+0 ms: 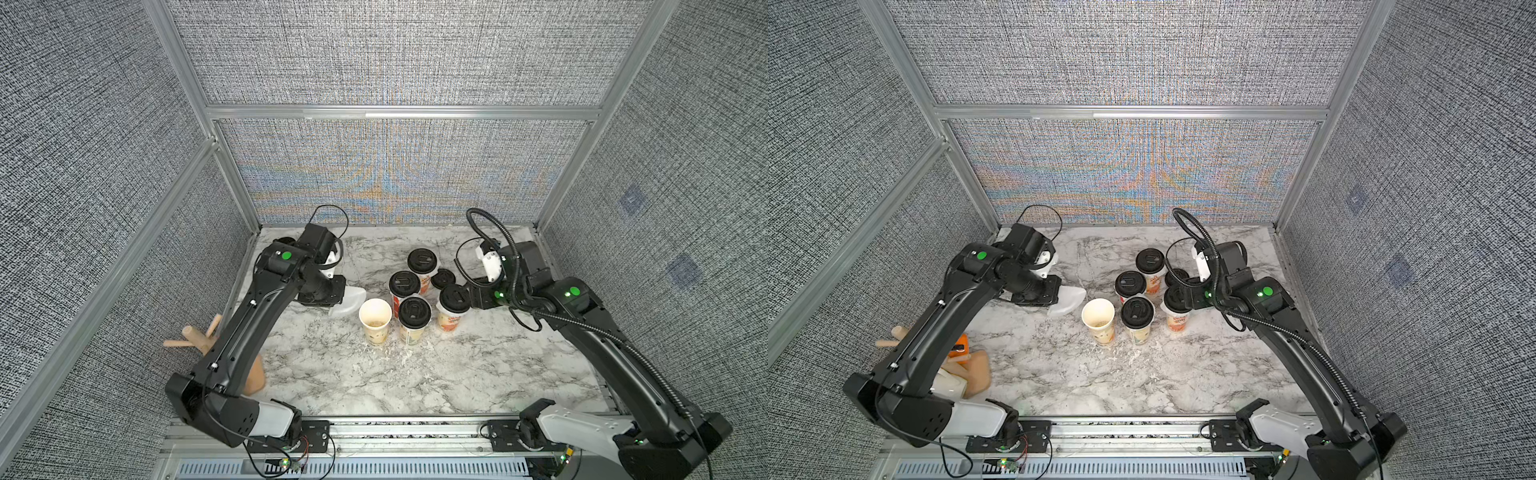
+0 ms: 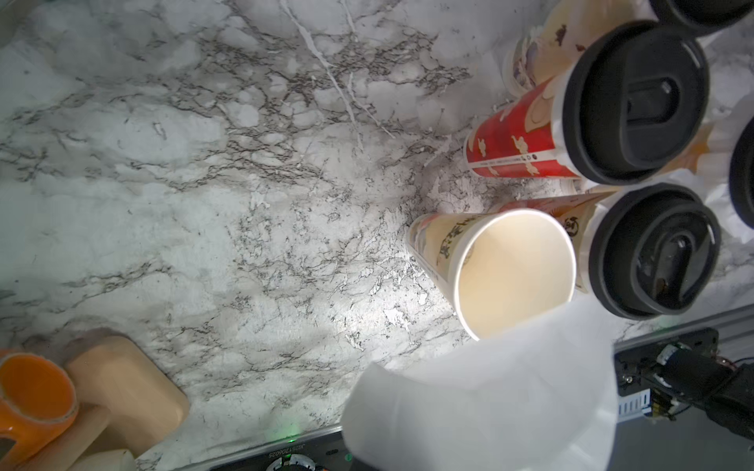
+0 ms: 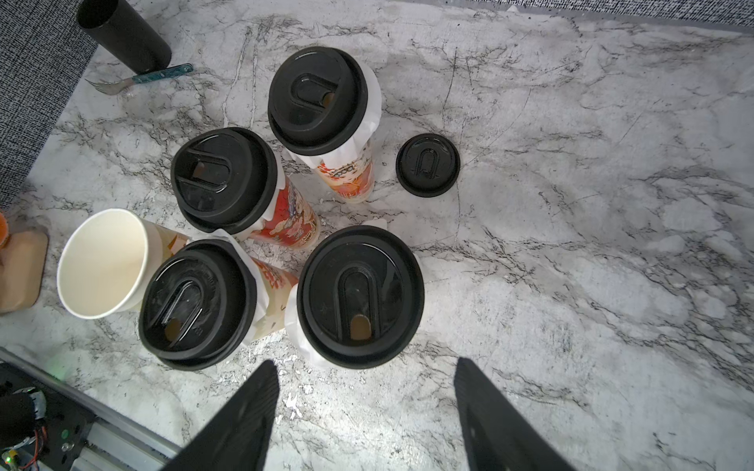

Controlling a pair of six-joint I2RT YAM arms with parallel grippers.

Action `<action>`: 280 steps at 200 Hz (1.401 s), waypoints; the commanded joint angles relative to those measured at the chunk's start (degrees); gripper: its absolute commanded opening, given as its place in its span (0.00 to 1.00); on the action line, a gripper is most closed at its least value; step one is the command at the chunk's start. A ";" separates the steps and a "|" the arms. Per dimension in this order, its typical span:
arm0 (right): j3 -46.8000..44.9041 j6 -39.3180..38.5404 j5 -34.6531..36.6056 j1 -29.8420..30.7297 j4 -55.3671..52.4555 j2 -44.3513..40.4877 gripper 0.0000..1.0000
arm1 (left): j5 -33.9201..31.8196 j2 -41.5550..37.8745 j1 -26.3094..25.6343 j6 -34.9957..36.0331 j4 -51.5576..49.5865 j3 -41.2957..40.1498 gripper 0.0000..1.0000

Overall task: Put the leak-proof paper on the milk tea cups
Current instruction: Place the leak-proof paper at the cup.

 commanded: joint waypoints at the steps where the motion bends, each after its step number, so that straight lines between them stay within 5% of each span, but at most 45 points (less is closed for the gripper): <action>1: 0.42 0.52 0.05 0.01 -0.56 0.24 0.71 | 0.17 2.97 -2.20 2.21 -1.31 2.72 0.04; 92: -0.17 0.95 0.05 0.01 -0.82 -0.12 0.71 | -1.66 12.00 -9.87 2.07 -0.81 5.93 0.04; 280: -1.11 0.80 0.04 -0.02 -0.82 -0.91 0.71 | -5.99 15.75 -12.34 1.25 -2.33 7.37 0.17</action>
